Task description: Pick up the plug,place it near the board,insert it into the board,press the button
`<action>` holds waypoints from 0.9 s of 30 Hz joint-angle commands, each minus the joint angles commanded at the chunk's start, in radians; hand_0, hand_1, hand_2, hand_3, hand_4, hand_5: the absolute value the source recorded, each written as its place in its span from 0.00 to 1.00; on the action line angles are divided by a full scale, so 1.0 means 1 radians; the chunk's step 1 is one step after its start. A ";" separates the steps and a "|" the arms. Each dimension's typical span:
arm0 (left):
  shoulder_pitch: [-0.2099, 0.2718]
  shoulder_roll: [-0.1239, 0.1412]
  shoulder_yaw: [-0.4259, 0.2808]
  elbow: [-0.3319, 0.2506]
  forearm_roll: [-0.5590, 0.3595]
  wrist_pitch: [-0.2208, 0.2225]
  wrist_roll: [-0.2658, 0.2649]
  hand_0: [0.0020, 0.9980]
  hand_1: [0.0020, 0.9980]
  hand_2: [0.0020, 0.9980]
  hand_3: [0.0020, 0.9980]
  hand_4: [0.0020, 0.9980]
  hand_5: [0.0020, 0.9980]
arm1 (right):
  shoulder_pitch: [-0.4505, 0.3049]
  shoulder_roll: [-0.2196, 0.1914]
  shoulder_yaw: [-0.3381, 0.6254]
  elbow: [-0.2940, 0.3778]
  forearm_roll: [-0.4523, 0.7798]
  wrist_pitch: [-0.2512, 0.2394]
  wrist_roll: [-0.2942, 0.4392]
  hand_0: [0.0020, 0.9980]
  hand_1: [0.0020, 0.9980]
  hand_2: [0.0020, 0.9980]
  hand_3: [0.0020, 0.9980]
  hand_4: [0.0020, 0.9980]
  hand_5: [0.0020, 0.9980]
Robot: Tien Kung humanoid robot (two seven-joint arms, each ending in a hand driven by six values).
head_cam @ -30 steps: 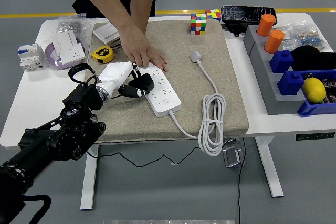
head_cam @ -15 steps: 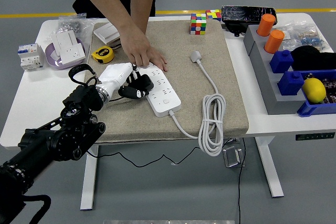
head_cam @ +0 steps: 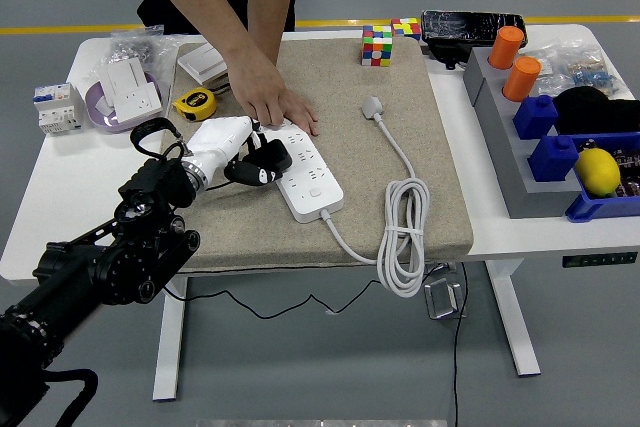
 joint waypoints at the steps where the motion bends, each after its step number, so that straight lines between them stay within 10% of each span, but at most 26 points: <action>1: 0.002 0.002 -0.005 -0.005 0.006 -0.003 0.001 0.40 0.20 0.20 0.26 0.36 0.17 | 0.000 0.000 0.001 0.000 0.000 0.000 0.000 0.85 0.76 0.73 0.77 1.00 1.00; 22: 0.088 0.118 -0.041 -0.280 0.063 -0.099 0.056 0.39 0.18 0.19 0.25 0.37 0.15 | -0.007 0.006 0.013 -0.002 -0.003 -0.001 -0.001 0.85 0.76 0.73 0.77 1.00 1.00; 27: 0.108 0.144 -0.069 -0.272 0.108 -0.086 0.052 0.39 0.18 0.19 0.26 0.37 0.15 | -0.012 0.005 0.012 -0.002 -0.001 -0.002 -0.002 0.85 0.76 0.73 0.77 1.00 1.00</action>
